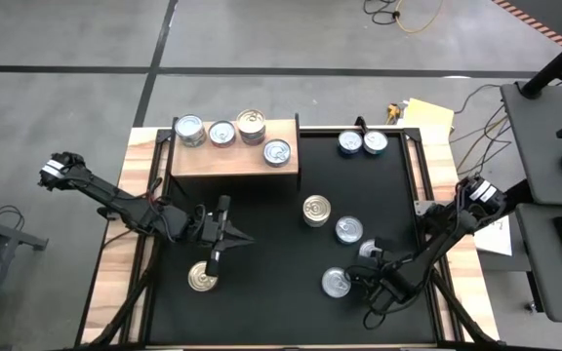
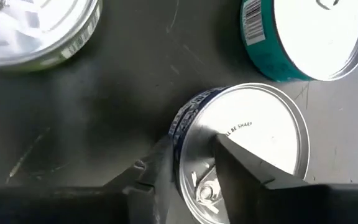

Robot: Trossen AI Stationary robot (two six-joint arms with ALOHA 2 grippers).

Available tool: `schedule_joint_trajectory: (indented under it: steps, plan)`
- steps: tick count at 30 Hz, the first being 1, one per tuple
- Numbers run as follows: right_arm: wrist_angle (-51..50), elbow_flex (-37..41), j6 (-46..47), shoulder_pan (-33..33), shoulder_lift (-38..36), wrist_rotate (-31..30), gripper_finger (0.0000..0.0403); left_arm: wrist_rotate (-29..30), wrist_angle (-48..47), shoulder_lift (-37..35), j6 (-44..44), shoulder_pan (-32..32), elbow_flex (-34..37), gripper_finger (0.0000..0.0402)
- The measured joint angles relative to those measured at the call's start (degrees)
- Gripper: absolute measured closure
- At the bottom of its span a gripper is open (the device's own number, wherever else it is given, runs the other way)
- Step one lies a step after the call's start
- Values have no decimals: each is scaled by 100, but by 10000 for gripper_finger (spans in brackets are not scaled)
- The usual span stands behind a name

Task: Stack canned seafood by type on shelf
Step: Move the blue tuna can to the bottom right of the table

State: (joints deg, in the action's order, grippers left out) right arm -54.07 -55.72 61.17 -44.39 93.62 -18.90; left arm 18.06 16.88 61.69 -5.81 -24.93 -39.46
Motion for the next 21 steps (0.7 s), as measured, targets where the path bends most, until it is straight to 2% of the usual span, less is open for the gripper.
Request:
schedule_joint_trajectory:
  steps: [7, 14, 21]
  plan:
    - [98, 4, 77, -4, -2, 30, 383, 90, -47, 2, -2, 0, 0, 401]
    - [71, -51, 27, -37, 6, 131, 393, 98, -79, 4, 1, 0, 0, 401]
    - [-8, -523, -415, -63, 33, 904, 394, 105, -71, 4, -67, 0, 0, 401]
